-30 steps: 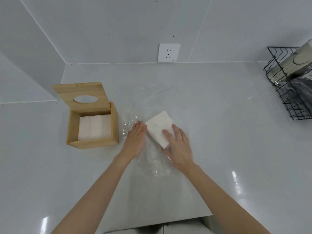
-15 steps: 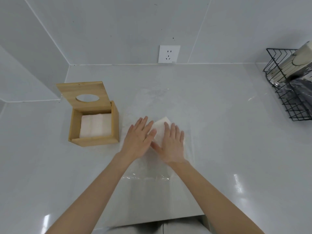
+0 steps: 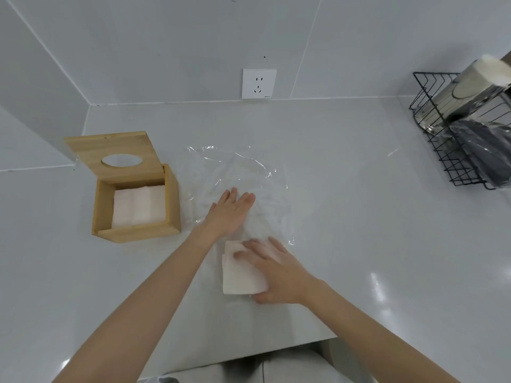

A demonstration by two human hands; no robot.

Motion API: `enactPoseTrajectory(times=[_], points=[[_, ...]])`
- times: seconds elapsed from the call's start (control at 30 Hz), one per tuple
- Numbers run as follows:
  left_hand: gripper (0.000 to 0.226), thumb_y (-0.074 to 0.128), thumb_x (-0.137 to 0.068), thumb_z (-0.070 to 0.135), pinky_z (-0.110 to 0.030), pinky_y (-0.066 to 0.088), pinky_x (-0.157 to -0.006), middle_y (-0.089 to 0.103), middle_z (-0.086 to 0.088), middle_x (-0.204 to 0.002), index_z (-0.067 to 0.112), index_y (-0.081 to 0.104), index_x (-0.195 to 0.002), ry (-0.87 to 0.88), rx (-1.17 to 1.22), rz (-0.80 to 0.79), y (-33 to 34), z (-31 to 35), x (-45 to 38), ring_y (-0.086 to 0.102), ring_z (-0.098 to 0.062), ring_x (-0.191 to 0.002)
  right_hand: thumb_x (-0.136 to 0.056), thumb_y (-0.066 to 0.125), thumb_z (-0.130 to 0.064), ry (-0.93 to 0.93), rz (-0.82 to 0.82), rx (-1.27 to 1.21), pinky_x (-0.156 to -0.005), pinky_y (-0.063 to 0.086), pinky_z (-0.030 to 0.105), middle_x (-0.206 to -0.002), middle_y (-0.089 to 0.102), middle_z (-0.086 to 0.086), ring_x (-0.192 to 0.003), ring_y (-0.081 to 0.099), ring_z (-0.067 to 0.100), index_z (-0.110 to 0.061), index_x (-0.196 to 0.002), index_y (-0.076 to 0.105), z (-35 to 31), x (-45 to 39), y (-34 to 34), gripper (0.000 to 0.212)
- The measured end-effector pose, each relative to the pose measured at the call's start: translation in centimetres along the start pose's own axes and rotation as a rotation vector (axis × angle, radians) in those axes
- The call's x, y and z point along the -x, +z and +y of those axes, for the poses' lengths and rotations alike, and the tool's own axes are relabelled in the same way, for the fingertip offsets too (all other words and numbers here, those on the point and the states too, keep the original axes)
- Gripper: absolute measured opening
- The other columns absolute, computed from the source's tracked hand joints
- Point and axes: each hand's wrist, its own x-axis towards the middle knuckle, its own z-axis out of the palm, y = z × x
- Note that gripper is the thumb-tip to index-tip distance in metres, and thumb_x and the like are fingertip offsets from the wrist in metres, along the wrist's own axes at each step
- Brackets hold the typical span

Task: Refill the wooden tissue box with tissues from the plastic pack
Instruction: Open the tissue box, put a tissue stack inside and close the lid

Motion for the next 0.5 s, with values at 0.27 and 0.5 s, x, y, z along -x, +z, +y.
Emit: enactPoseTrajectory(times=[0.27,0.5], points=[[0.046,0.027,-0.098,0.037,-0.036,0.016,-0.114,0.027,-0.008,-0.151,0.019,0.034,-0.139,0.077,0.089,0.215,-0.3,-0.1,1.3,0.017,-0.02,-0.141,-0.082,0.06,-0.036,0.208,-0.032,-0.05,-0.115,0.007,0.033,-0.15,0.023,0.01,-0.139,0.016,0.027,-0.012,-0.146,0.009,-0.8,-1.0,-2.2,0.085],[0.038,0.031,-0.097,0.033,-0.036,0.039,-0.093,0.064,-0.006,-0.111,0.009,0.06,-0.096,0.091,0.185,0.373,0.7,-2.9,8.2,0.052,-0.025,-0.111,-0.072,0.07,-0.031,0.338,-0.2,-0.077,-0.088,0.037,0.036,-0.12,0.046,0.009,-0.116,0.038,0.027,-0.011,-0.125,0.041,-1.3,-3.0,-2.8,0.064]])
